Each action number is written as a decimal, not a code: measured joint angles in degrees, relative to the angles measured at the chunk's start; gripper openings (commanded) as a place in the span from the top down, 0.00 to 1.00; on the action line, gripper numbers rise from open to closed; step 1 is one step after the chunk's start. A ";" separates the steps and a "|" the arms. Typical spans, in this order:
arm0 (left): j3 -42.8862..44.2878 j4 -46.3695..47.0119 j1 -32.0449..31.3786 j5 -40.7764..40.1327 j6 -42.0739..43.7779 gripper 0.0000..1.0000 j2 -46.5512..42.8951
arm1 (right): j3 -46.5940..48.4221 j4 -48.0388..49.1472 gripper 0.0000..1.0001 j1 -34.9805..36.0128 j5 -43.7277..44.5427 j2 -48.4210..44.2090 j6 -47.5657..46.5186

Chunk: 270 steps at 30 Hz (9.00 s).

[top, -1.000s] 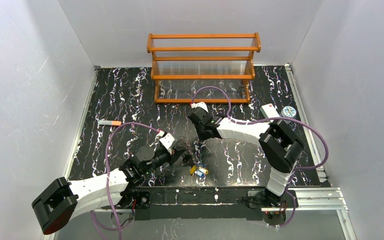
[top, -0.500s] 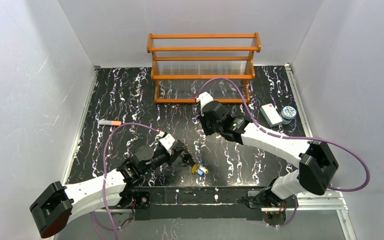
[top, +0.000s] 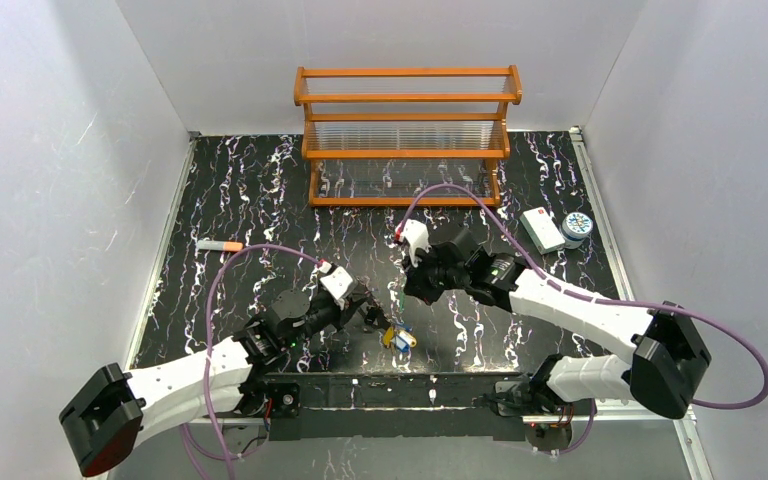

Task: Put the keys on the keyring
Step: Insert the key onto the keyring, then adjust the key on the keyring.

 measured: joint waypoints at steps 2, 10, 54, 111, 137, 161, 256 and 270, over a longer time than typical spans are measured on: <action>0.39 -0.11 0.00 0.07 0.00 1.00 0.50 | -0.61 0.39 0.99 0.00 -3.32 -0.81 -0.98; 0.66 0.20 0.00 1.70 0.22 1.00 0.98 | -0.46 3.58 0.99 0.00 -15.74 0.83 -3.93; -0.33 2.23 0.00 5.92 2.21 1.00 0.46 | 4.50 7.17 0.99 0.02 -15.45 9.20 -0.63; -5.90 10.54 -0.02 10.58 8.02 1.00 -3.37 | -14.29 23.98 0.59 -0.09 -18.95 -8.00 -10.64; -7.15 16.87 -0.02 13.35 9.79 1.00 -0.31 | -16.72 29.77 0.53 -0.09 -30.18 -4.04 -22.60; -7.15 16.90 -0.02 13.73 9.81 1.00 -0.31 | -15.10 30.56 0.56 -0.09 -29.99 0.39 -23.58; 0.37 14.95 -0.07 14.86 22.80 0.71 16.96 | 9.07 -15.78 0.99 1.40 -2.62 21.29 -30.32; -2.01 23.76 -0.09 21.97 24.00 0.76 23.08 | 5.53 -11.89 0.99 1.86 -12.68 14.86 -32.72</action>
